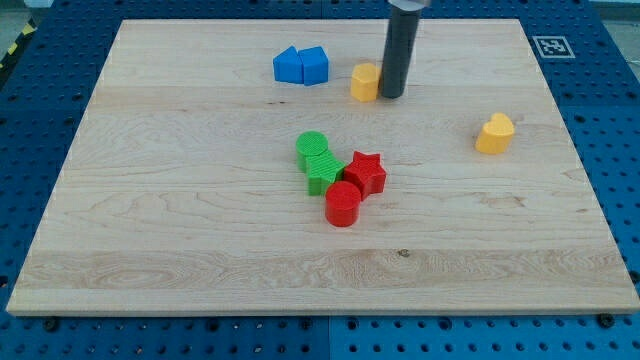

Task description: Slide the yellow heart closer to yellow hexagon

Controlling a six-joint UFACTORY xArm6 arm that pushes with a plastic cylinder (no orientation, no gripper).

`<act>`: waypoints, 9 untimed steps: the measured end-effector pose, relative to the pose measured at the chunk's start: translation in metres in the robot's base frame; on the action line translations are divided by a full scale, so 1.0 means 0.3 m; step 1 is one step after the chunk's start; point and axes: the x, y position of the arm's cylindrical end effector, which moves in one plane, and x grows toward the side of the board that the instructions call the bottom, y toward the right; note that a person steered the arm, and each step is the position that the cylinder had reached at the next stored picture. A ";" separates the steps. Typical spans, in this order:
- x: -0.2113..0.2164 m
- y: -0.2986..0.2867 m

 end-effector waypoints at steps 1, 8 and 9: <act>0.030 -0.043; 0.385 0.500; 0.341 0.500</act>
